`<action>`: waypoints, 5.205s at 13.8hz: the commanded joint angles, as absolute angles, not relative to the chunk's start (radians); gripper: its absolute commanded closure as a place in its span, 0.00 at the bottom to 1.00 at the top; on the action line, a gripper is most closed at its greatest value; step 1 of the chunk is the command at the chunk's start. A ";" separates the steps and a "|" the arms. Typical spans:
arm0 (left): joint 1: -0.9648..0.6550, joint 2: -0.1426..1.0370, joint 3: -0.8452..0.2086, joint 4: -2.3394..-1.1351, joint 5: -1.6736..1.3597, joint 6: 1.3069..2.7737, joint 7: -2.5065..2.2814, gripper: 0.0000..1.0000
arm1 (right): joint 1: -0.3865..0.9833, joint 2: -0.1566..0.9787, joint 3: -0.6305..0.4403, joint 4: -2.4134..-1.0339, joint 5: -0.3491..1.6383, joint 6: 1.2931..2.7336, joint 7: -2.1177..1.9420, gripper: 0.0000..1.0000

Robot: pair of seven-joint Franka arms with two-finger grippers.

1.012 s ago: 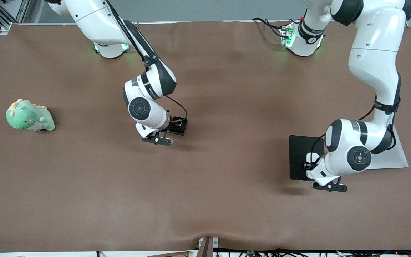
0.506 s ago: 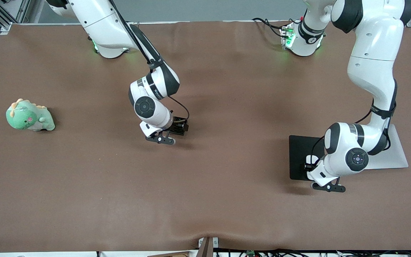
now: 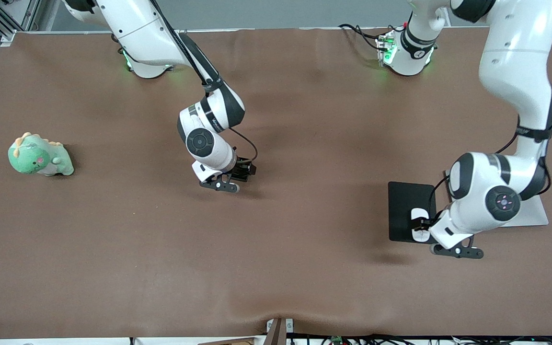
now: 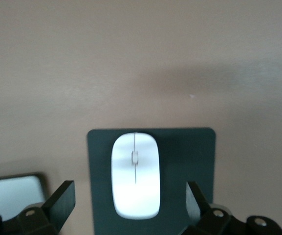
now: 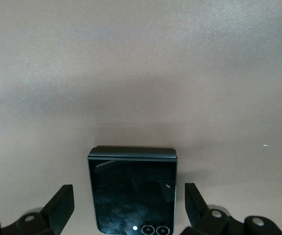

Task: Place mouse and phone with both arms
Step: 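Lower the mouse onto the pad and open the left gripper, then raise the left gripper away while the right gripper grasps the phone, then carry the black phone with the right gripper toward the green plush toy, then set the phone down beside the plush toy and open the right gripper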

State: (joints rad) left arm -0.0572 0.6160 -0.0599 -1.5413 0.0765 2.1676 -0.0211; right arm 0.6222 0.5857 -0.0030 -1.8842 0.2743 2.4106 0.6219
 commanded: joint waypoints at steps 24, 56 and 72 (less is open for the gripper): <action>-0.032 -0.028 -0.069 -1.563 0.034 1.445 0.046 0.00 | 0.647 0.598 -0.026 -1.893 0.213 2.385 0.709 1.00; -0.020 -0.008 -0.074 -1.531 0.031 1.450 0.124 0.00 | 0.020 0.462 -0.164 -2.168 0.025 2.315 -0.149 1.00; -0.018 -0.006 -0.072 -1.532 0.031 1.450 0.124 0.00 | 0.054 0.518 -0.160 -1.633 0.026 1.695 -0.173 0.00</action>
